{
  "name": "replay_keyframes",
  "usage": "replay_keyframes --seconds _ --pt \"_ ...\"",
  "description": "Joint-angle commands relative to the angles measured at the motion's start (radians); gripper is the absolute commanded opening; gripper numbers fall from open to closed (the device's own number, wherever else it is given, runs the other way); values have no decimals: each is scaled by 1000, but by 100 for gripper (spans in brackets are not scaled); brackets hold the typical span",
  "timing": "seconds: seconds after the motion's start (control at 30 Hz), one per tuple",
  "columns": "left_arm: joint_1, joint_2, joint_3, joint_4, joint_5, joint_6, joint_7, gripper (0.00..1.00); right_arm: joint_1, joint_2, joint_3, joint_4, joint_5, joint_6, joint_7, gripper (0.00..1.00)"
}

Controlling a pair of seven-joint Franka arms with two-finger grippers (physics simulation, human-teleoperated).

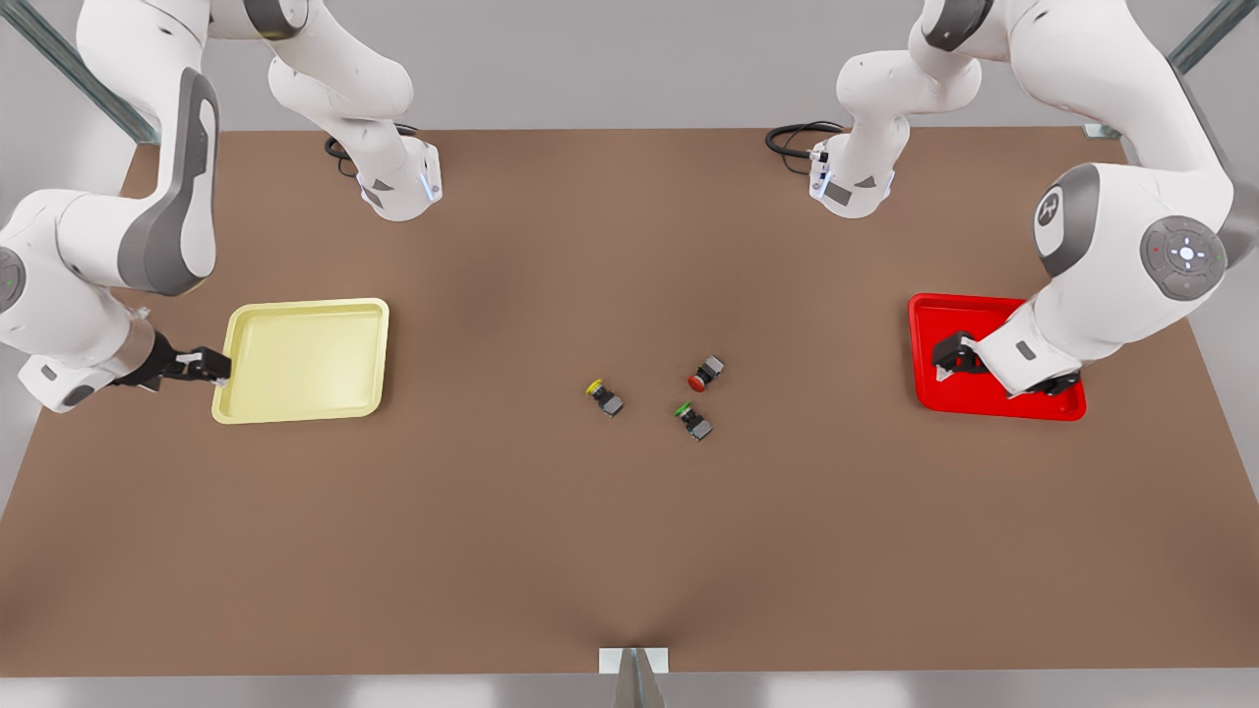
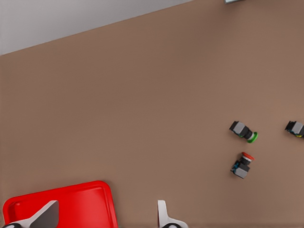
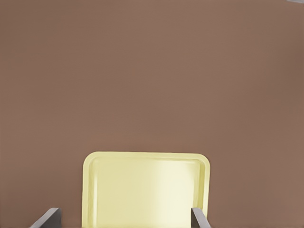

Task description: Place the switches on the corresponding trays according to their colors

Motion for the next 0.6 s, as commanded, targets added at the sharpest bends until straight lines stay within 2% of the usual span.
replay_keyframes --seconds 0.0,0.1,0.17,0.3,0.4,0.5,0.57 --pt "-1 0 0 -1 3 -8 12 100 0 -2 0 0 0 -1 0 100" --pt "-70 55 -9 -70 -48 44 26 100 26 1 58 -2 0 -5 -7 100" --pt "-104 41 -17 -215 -72 167 26 100 138 29 80 4 2 7 -12 100" --pt "-116 -71 -103 -571 -89 461 12 100 336 142 90 29 14 137 -10 100" --pt "-121 -109 -192 -801 -99 699 -39 100 393 221 172 37 11 160 -9 100" --pt "-194 -68 -193 -831 -99 776 -122 100 428 284 230 27 -3 246 -43 100" --pt "-234 -25 -193 -890 -99 909 -188 100 483 337 238 33 3 337 -29 100"
